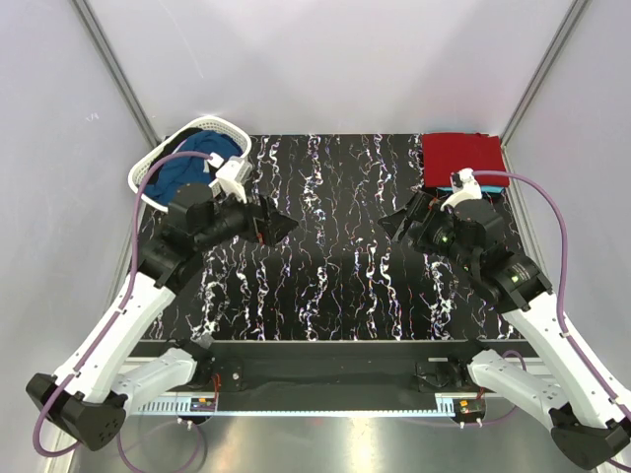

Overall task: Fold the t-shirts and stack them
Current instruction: Grab the tshirt from the pile

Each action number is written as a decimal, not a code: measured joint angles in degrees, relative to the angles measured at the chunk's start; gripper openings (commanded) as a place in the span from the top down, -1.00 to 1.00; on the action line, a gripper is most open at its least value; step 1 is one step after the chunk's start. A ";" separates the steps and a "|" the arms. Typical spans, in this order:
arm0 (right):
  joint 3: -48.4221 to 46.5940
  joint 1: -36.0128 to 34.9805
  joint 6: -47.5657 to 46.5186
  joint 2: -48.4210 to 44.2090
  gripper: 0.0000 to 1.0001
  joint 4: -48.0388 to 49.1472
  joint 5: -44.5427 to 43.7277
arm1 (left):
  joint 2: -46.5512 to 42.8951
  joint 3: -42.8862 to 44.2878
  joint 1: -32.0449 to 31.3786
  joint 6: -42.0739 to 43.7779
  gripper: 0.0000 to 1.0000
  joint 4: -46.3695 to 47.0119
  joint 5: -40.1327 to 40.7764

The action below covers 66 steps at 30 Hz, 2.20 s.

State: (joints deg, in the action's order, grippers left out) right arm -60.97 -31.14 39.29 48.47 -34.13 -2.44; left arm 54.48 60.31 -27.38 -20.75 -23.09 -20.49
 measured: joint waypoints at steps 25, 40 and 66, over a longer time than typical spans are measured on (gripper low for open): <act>2.23 0.00 -9.51 -2.23 -0.99 6.84 -2.99 | 62.64 50.16 32.54 13.18 -0.30 -10.29 31.65; 2.21 0.00 -10.60 3.91 -0.99 9.92 -4.28 | 81.59 66.36 39.30 16.85 0.12 -11.30 25.42; 2.40 0.00 -7.96 -1.18 -0.99 10.36 -3.54 | 40.68 62.95 27.21 -5.16 1.00 2.25 -0.68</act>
State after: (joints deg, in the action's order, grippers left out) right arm -58.57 -31.14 31.33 47.29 -23.77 -5.98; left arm 95.15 123.26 -0.16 -25.91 -20.84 -21.17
